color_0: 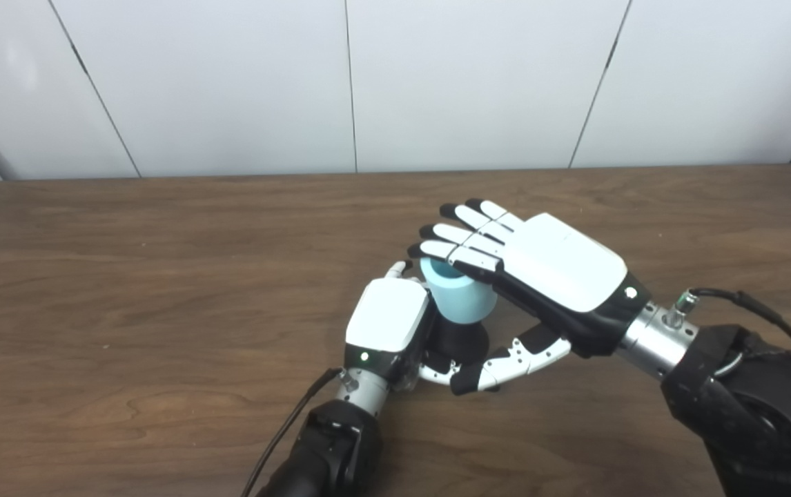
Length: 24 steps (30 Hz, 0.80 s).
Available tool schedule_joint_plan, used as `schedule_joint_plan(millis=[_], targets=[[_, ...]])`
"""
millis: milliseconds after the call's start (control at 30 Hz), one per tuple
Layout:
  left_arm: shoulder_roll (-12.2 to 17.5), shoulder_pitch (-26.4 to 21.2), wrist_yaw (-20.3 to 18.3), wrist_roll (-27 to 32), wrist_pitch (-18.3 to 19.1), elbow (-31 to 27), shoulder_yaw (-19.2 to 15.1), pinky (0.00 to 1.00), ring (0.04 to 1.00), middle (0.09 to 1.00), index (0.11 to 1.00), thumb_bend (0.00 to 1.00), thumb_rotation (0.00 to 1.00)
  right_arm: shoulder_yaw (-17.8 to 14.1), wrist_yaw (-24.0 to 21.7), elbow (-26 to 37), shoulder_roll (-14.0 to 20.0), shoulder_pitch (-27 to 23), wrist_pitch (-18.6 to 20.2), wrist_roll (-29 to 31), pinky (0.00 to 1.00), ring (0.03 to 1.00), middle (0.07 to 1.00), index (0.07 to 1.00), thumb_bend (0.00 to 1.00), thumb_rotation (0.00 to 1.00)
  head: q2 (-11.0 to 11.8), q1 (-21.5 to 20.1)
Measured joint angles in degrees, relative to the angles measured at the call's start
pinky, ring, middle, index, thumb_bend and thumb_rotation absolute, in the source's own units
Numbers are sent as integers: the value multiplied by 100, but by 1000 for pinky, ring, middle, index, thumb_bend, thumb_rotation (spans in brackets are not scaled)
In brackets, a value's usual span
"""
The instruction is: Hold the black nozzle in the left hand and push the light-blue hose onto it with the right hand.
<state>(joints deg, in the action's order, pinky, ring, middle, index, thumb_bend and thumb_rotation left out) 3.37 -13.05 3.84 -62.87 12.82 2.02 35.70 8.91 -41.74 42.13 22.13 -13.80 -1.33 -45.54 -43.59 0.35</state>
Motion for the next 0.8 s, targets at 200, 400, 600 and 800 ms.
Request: schedule_joint_plan(millis=[200, 400, 600, 800], targets=[[-3, 3, 0, 13, -4, -11, -14, 902, 623, 500, 480, 525, 0, -17, 107, -20, 41, 116, 5, 32, 968, 970, 928, 882, 627, 1000, -9, 0], [-3, 10, -13, 30, -9, -24, -19, 917, 622, 493, 484, 525, 0, -17, 229, -25, 42, 246, 30, 137, 970, 941, 930, 891, 628, 1000, -26, 9], [-3, 16, -36, 27, -9, -42, -22, 920, 622, 493, 484, 525, 0, -6, 228, -57, 76, 392, 98, 119, 982, 953, 945, 906, 634, 1000, -35, 0], [-7, 18, -36, 27, -9, -44, -28, 917, 624, 511, 472, 523, 0, -17, 254, -65, 76, 416, 127, 235, 980, 955, 942, 914, 623, 1000, -44, 0]])
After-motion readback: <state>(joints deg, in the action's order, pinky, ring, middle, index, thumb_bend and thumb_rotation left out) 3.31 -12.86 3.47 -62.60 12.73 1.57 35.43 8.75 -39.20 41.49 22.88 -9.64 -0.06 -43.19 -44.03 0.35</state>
